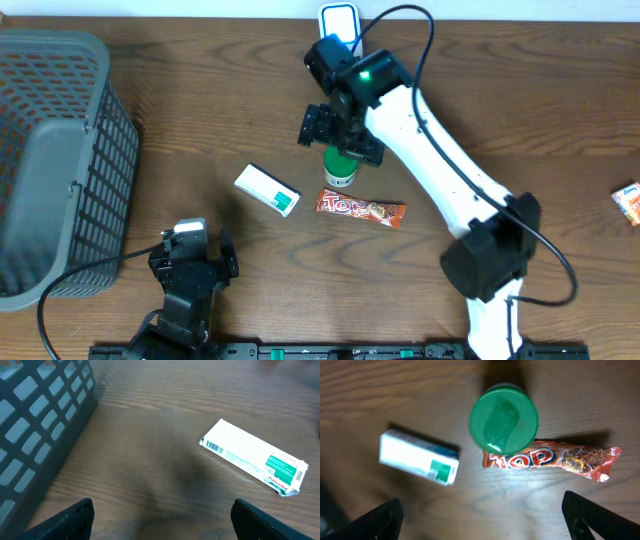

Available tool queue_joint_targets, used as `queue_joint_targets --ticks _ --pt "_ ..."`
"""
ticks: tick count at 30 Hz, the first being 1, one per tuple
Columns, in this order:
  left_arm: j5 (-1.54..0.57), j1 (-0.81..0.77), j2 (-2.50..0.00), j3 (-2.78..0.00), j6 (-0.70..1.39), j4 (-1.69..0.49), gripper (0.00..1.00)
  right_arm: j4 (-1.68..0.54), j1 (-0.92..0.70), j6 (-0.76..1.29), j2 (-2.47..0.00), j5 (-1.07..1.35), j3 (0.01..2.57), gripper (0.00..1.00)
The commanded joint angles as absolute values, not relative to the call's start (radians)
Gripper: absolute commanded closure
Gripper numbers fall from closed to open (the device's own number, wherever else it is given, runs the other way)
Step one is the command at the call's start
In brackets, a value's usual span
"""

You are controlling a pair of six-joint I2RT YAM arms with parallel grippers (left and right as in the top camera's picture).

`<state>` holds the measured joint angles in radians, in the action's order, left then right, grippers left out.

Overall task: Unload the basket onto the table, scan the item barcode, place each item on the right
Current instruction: 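Reach the right gripper down and grasp the green-capped bottle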

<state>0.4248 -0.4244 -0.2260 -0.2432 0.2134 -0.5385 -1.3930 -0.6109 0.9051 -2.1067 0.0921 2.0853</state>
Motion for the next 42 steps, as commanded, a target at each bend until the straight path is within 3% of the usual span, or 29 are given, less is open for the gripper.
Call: queue_joint_targets --ticks 1,21,42 --pt "0.438 -0.422 -0.220 -0.245 0.223 -0.537 0.13 -1.391 -0.591 0.947 -2.199 0.076 2.085 0.03" --pt "0.438 -0.422 -0.220 -0.245 0.223 -0.537 0.13 -1.335 -0.540 0.881 -2.406 0.103 2.085 0.02" --pt "0.438 -0.422 -0.220 -0.245 0.223 -0.538 0.13 -1.298 -0.564 0.852 -2.455 0.105 2.085 0.02"
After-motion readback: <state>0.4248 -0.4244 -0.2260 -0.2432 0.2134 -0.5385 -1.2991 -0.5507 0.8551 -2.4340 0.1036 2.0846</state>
